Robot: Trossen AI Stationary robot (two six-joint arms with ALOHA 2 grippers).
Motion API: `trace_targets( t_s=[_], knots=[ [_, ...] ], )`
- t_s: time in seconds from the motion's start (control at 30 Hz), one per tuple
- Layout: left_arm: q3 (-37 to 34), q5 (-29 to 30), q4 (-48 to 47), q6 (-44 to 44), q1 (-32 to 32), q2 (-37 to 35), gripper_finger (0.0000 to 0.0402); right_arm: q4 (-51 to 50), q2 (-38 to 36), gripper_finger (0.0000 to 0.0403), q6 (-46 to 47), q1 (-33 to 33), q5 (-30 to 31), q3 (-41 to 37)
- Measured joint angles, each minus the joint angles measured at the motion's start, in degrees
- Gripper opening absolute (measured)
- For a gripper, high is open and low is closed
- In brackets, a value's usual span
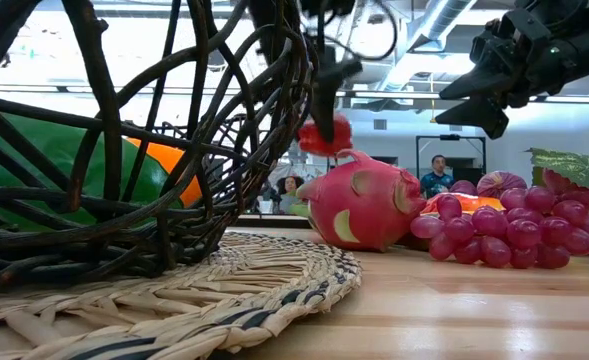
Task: Build produce basket
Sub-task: Put the bell pepper into the woven basket
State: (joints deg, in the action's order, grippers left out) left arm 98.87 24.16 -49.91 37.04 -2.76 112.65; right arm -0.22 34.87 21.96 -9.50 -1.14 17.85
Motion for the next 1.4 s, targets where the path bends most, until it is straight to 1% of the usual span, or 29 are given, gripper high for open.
trace_targets(
  t_s=[0.27,0.37,0.47,0.6,0.63,0.8,0.9,1.07,1.13,1.23,1.4],
  knots=[
    [11.33,-0.31,-14.97,-0.45,9.75,0.01,0.0206,-2.67,0.0,0.0255,0.04,0.04,-0.01,0.0],
    [14.52,-0.4,-22.8,1.06,14.49,0.01,0.0206,-4.03,0.0,0.0255,0.35,0.04,-0.01,0.0],
    [16.32,-0.35,-30.63,5.61,19.4,0.01,0.0206,-4.2,0.0,0.0255,0.66,0.04,-0.02,0.0],
    [16.64,-0.37,-39.89,13.9,25.73,0.01,0.0206,-4.05,0.0,0.0255,0.66,0.04,-0.03,0.0],
    [16.39,-0.41,-40.44,15.28,27.12,-0.01,0.0206,-4.05,0.0,0.0255,0.66,0.04,-0.03,0.0],
    [13.32,-2.19,-39.93,16.66,33.14,0.03,0.0206,-4.03,0.0,0.0255,1.76,0.04,-0.06,0.0],
    [11.52,-3.19,-40.1,21.48,35.97,0.1,0.0206,-4.05,0.0,0.0255,2.16,0.04,-0.16,0.0],
    [11.48,-2.45,-40.07,28.16,40.29,-0.66,0.0206,-4.05,0.0,0.0255,2.15,0.04,-0.19,0.0],
    [11.48,-2.43,-40.09,29.9,41.41,-1.72,0.0206,-4.05,0.0,0.0255,2.14,0.04,-0.21,0.0],
    [11.48,-2.19,-40.11,30.28,42.47,-4.37,0.0207,-4.05,0.0,0.0255,2.04,0.04,-0.21,0.0],
    [11.48,1.1,-40.15,31.29,43.31,-10.71,0.0207,-4.07,0.0,0.0255,1.98,0.04,-0.23,0.0]
  ],
)
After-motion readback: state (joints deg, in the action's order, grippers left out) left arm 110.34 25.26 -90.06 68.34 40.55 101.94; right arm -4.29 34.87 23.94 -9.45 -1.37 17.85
